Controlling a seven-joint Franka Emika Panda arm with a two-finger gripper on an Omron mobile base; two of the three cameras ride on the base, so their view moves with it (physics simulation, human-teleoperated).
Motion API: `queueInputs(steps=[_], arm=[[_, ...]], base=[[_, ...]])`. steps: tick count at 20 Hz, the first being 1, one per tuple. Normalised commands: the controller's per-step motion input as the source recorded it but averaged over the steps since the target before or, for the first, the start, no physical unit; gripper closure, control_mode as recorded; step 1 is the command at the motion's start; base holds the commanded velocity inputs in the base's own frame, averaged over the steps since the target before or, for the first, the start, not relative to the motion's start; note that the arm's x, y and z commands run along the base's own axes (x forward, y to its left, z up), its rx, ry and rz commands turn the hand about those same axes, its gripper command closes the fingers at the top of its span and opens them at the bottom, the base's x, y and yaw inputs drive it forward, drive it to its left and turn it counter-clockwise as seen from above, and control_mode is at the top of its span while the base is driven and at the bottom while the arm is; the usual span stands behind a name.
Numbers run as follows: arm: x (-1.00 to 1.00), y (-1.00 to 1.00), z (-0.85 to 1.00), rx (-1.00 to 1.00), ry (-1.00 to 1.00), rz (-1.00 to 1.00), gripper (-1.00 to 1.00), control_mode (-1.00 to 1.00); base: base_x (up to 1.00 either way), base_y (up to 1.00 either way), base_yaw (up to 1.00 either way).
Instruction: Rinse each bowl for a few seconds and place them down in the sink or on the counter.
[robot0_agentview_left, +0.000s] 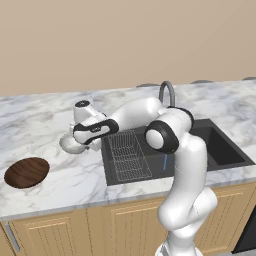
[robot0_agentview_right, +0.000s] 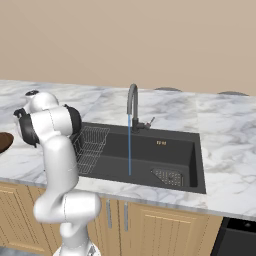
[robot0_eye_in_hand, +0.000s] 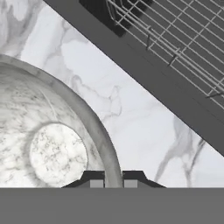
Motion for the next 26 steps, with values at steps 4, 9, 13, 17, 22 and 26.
queueInputs(steps=[4,9,13,17,22,26], arm=[[0.01,-0.06,0.18,-0.01,0.0,-0.21,1.0,-1.0],[0.03,-0.11,0.16,-0.04,0.0,-0.18,1.0,-1.0],[0.02,-0.13,0.19,-0.05,0.0,-0.17,1.0,-1.0],[0.01,-0.13,0.18,-0.03,-0.01,-0.17,1.0,-1.0],[-0.08,-0.11,0.11,0.0,-0.04,-0.16,1.0,-1.0],[-0.17,-0.02,0.01,-0.01,-0.06,-0.17,1.0,-1.0]], base=[[0.0,0.0,0.0],[0.0,0.0,0.0],[0.0,0.0,0.0],[0.0,0.0,0.0],[0.0,0.0,0.0],[0.0,0.0,0.0]])
